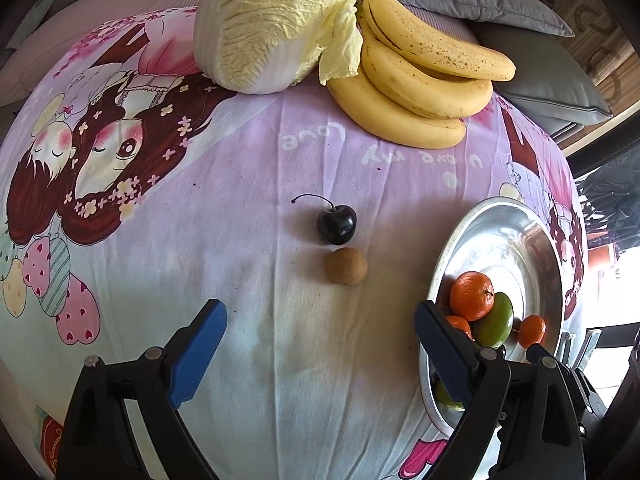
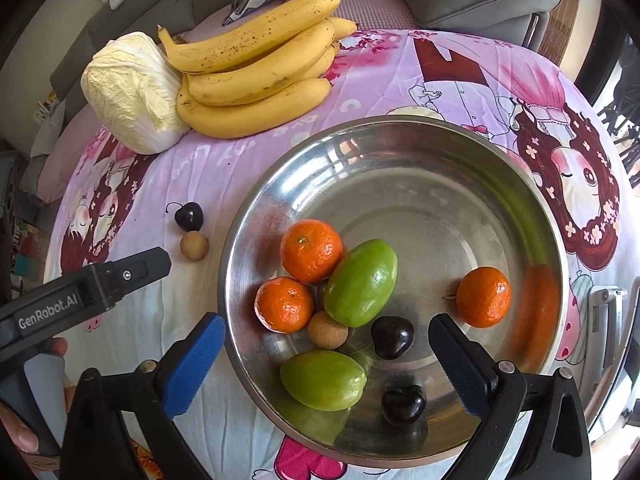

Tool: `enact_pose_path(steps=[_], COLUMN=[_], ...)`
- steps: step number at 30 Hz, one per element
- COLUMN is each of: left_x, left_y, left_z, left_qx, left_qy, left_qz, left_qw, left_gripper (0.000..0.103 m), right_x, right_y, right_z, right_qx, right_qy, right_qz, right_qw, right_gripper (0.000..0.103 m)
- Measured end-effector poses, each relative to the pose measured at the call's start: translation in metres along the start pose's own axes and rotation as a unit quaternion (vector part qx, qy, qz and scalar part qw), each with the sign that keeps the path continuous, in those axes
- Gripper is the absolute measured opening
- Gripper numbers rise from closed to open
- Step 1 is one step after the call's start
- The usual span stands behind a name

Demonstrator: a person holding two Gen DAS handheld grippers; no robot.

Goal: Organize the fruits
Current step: 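Withdraw both tools from the bowl toward the last cherry and brown fruit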

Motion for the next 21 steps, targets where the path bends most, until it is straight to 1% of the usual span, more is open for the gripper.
enact_pose_path(steps=[4, 11, 15, 16, 20, 21], left_x=[-0.012, -0.029, -0.04, -0.043, -0.053, -0.056], left_y=[0.011, 0.033, 0.044, 0.046, 0.054, 0.055], left_z=[0.005, 0.011, 0.012, 0.011, 0.009, 0.007], left_qx=[0.014, 0.003, -0.005, -0.008, 0.0, 0.001], left_qy=[-0.003, -0.016, -0.019, -0.019, -0.002, 0.0], left_qz=[0.002, 0.003, 0.009, 0.009, -0.007, -0.008], left_qw=[0.9999, 0.9999, 0.9998, 0.9997, 1.0, 1.0], left_gripper=[0.095, 0.095, 0.095, 0.095, 0.095, 0.095], right_x=[-0.016, -0.054, -0.076, -0.081, -0.098, -0.101], right_y=[0.01, 0.043, 0.056, 0.058, 0.063, 0.064], right_z=[0.005, 0.015, 0.011, 0.009, -0.005, -0.009], right_qx=[0.012, 0.039, 0.04, 0.038, 0.025, 0.021], right_qy=[0.014, 0.04, 0.052, 0.054, 0.054, 0.054], right_qz=[0.014, 0.038, 0.056, 0.06, 0.075, 0.077], right_qw=[1.0, 0.998, 0.996, 0.996, 0.995, 0.995], right_gripper=[0.103, 0.103, 0.102, 0.101, 0.083, 0.081])
Point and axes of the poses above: each gripper's, at about its wrist camera, not at the fingertips, and z roughly against the way its jaws point, x to its right, y to its top, the point moved 7 cm from there along -z, roughly the way its jaws point, and after that the axes turned 4 degrees about z, right-handed, at the moved point
